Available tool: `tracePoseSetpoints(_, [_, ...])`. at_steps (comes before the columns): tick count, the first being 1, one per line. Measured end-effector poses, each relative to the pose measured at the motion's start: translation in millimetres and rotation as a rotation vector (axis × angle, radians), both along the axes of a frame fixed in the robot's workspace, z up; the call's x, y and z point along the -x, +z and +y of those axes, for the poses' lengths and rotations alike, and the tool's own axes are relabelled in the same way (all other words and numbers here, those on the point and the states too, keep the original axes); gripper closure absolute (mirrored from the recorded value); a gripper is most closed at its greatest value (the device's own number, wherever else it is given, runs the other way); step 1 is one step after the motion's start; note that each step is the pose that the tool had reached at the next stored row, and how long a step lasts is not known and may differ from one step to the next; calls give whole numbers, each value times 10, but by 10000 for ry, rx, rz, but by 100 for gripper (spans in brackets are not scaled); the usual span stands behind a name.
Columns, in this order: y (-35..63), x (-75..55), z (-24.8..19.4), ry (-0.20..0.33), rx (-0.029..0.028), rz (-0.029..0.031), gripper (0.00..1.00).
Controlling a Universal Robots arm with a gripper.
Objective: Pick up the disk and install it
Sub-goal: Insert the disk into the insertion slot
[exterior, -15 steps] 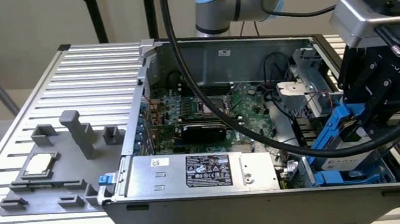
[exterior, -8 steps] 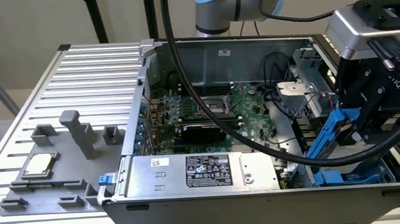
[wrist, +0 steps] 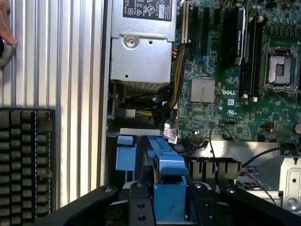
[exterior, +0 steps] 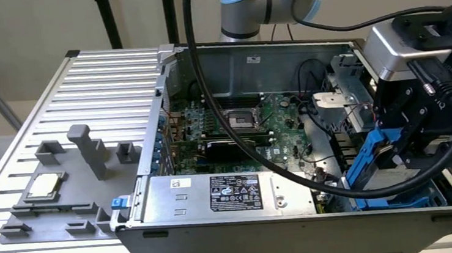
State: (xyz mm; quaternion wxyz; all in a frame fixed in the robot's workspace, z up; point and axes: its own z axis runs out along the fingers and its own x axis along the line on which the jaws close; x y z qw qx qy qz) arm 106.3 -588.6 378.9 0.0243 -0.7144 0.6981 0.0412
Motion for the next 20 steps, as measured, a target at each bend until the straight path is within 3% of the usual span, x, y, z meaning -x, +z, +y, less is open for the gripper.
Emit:
tracePoseSetpoints(10, [-85,0,-1,46,-2,3,67])
tracePoseSetpoints(20, [-99,0,0,69,-3,8,67])
